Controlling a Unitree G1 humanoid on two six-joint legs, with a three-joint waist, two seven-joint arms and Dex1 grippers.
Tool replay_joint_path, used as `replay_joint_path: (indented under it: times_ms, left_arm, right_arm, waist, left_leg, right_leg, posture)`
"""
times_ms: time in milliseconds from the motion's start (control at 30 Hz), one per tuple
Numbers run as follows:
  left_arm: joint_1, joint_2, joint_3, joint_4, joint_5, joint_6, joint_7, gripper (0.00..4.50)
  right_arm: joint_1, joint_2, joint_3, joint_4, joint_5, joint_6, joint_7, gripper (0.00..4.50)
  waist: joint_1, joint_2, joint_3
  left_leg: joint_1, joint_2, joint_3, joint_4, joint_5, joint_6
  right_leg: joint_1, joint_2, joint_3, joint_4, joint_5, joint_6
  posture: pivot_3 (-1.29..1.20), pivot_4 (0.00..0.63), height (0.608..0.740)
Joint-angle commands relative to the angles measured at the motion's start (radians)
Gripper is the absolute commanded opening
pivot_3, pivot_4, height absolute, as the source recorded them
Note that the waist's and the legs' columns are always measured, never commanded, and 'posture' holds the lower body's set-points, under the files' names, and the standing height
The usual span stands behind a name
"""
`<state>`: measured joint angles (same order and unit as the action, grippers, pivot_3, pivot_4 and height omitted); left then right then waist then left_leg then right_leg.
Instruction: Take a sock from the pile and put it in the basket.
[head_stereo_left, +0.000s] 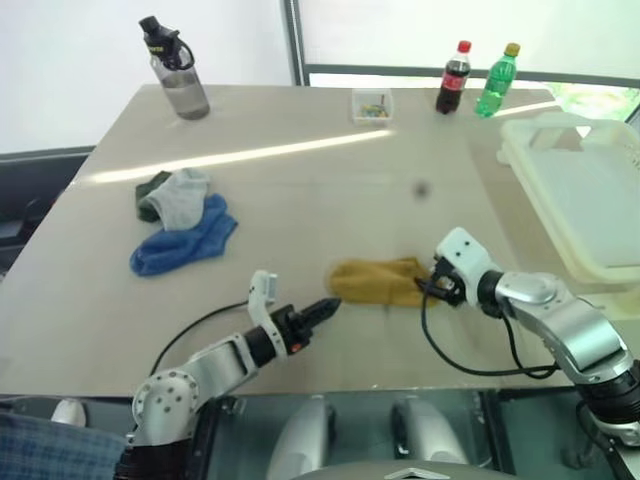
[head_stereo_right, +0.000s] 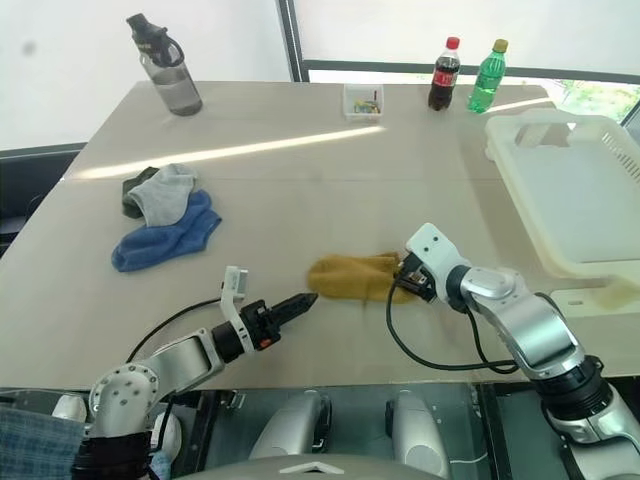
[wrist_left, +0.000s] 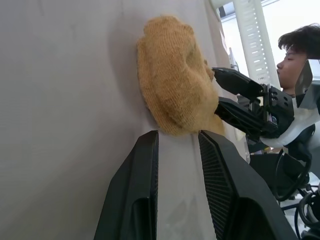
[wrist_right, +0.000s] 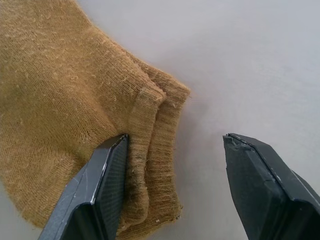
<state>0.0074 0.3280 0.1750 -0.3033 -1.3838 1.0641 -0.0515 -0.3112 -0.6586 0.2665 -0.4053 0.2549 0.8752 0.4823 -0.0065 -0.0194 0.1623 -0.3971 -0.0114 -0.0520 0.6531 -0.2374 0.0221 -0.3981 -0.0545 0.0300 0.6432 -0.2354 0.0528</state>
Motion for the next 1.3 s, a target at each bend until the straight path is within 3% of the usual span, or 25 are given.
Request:
replay_joint_path:
  times_ms: [33,133,167,200,267,400,667,867,1033,1300]
  left_arm:
    - [-0.035,-0.029,0.003,0.013,-0.024,-0.025,0.025,1.32]
    - [-0.049,-0.045,0.015,0.033,-0.017,-0.043,0.018,1.32]
    - [-0.048,-0.04,0.013,0.03,-0.016,-0.038,0.014,1.73]
    - [-0.045,-0.035,0.012,0.026,-0.018,-0.034,0.011,1.85]
    - [-0.035,-0.03,0.017,0.019,-0.027,-0.029,0.026,2.57]
    - [-0.016,-0.016,0.039,0.016,-0.07,-0.027,0.102,4.46]
    - [-0.072,0.043,-0.027,-0.017,-0.223,-0.002,0.427,4.49]
    - [-0.111,0.08,-0.112,0.011,-0.316,-0.012,0.544,4.49]
    - [-0.171,0.04,-0.189,0.133,-0.214,-0.005,0.475,4.49]
    - [-0.279,-0.005,-0.209,0.329,-0.049,0.019,0.198,4.49]
  right_arm:
    - [0.022,0.008,0.013,-0.002,-0.013,0.032,0.009,3.12]
    - [0.022,0.015,0.014,-0.005,-0.019,0.036,0.011,3.12]
    - [0.023,0.016,0.013,-0.006,-0.021,0.037,0.012,3.12]
    - [0.024,0.017,0.013,-0.008,-0.022,0.038,0.012,3.12]
    - [0.027,0.019,0.011,-0.01,-0.022,0.04,0.013,3.12]
    - [0.033,0.019,0.009,-0.01,-0.027,0.038,0.015,3.12]
    - [0.036,0.024,0.01,-0.01,-0.038,0.033,0.022,3.12]
    - [0.035,0.034,0.012,-0.015,-0.047,0.039,0.023,3.12]
    - [0.031,0.044,0.013,-0.017,-0.054,0.045,0.026,3.12]
    - [0.02,0.06,0.017,-0.017,-0.066,0.055,0.03,3.12]
  waist:
    - [0.0,0.0,0.0]
    - [-0.001,0.0,0.0]
    - [-0.002,0.0,0.0]
    - [-0.002,0.0,0.0]
    - [-0.002,0.0,0.0]
    - [-0.002,0.001,-0.001]
    - [-0.001,0.001,-0.003]
    - [0.0,0.001,-0.004]
    - [0.01,0.004,-0.011]
    - [0.021,0.005,-0.015]
  left_leg:
    - [0.0,0.0,0.0,0.0,0.0,0.0]
    - [0.0,0.0,0.0,0.0,0.0,0.0]
    - [0.0,0.0,0.0,0.0,0.0,0.0]
    - [0.0,0.0,0.0,0.0,0.0,0.0]
    - [0.0,0.0,0.0,-0.001,0.0,0.0]
    - [0.0,0.0,0.0,-0.001,0.0,0.0]
    - [0.001,0.0,-0.001,-0.001,0.0,0.0]
    - [0.002,0.0,-0.001,-0.001,0.0,0.0]
    - [0.004,-0.002,-0.001,-0.001,0.0,0.0]
    - [0.013,-0.002,-0.001,-0.002,0.0,-0.001]
  right_leg:
    - [0.0,0.0,0.0,0.0,0.0,0.0]
    - [0.0,0.0,0.0,0.0,0.0,0.0]
    - [0.0,0.0,0.0,0.0,0.0,0.0]
    - [0.0,0.0,0.0,0.0,0.0,0.0]
    - [0.0,0.0,0.0,0.0,0.0,-0.001]
    - [0.0,0.0,0.0,-0.001,0.0,-0.001]
    - [0.001,0.0,0.0,-0.001,0.0,-0.001]
    - [0.001,0.0,0.0,-0.001,0.0,-0.001]
    - [0.004,0.0,-0.001,-0.002,0.0,-0.001]
    - [0.013,-0.001,-0.002,-0.004,-0.004,0.004]
  posture:
    - [0.0,0.15,0.74]
    - [0.0,0.15,0.74]
    - [0.0,0.15,0.74]
    - [0.0,0.15,0.74]
    - [0.0,0.15,0.74]
    - [0.0,0.15,0.74]
    - [0.0,0.15,0.74]
    - [0.0,0.15,0.74]
    - [0.0,0.15,0.74]
    - [0.0,0.15,0.74]
